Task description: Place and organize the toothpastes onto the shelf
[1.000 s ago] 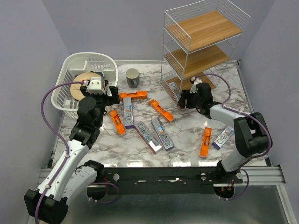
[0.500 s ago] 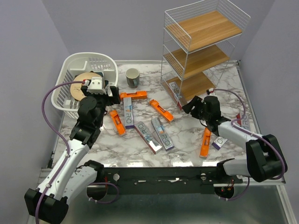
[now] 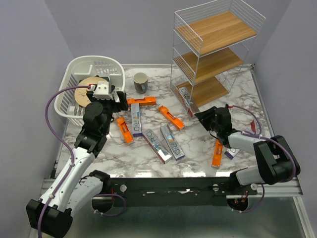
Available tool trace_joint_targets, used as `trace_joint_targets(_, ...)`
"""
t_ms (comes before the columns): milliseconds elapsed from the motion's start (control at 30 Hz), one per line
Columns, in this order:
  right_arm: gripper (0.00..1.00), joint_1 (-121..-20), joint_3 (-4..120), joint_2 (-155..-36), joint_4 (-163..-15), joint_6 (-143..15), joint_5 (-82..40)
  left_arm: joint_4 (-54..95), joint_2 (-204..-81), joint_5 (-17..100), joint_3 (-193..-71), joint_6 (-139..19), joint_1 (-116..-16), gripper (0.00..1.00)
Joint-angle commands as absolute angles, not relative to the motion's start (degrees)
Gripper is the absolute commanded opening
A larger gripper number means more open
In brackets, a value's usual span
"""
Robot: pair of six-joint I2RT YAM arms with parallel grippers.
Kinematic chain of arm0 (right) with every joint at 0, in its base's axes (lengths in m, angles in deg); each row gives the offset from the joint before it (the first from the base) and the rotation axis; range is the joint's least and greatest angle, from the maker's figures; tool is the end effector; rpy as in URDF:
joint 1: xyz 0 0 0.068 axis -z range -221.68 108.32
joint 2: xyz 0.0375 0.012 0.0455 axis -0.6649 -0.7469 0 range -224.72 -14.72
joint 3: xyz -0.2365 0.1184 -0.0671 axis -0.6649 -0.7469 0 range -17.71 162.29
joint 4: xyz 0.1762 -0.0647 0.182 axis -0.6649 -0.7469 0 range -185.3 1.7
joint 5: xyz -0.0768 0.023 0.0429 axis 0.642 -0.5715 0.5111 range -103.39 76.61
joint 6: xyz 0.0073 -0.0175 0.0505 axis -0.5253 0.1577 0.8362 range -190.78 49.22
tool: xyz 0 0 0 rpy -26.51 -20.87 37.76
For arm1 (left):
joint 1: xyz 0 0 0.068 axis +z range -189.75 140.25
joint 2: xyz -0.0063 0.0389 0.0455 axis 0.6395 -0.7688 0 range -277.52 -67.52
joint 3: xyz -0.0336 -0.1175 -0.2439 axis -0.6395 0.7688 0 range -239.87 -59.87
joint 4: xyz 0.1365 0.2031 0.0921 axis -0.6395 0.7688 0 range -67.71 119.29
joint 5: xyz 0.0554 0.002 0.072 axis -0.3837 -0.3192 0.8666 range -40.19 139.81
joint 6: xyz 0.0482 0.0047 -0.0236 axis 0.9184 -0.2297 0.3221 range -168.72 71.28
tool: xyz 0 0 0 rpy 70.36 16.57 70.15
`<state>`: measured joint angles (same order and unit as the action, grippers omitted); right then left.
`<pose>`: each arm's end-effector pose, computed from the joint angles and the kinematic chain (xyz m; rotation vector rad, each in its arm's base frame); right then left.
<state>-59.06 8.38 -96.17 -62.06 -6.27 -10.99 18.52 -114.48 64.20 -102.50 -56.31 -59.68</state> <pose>0.2535 0.0779 0.1538 0.8984 1.9931 0.8074 0.1884 -0.0589 0.3468 -0.0265 1.5828 -0.1773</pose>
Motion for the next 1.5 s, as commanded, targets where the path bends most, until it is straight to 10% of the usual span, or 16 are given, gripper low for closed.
trace_joint_targets(0, 0.54, -58.8, 9.4, -100.7, -55.7, -1.4, -7.3, 18.0, -114.5, 63.4, -102.6, -56.8, -59.4, 0.99)
trace_joint_targets(1467, 0.54, -56.4, 21.8, -106.4, -59.7, -14.3, -12.0, 18.1, -115.2, 62.1, -102.8, -57.2, -58.6, 0.99)
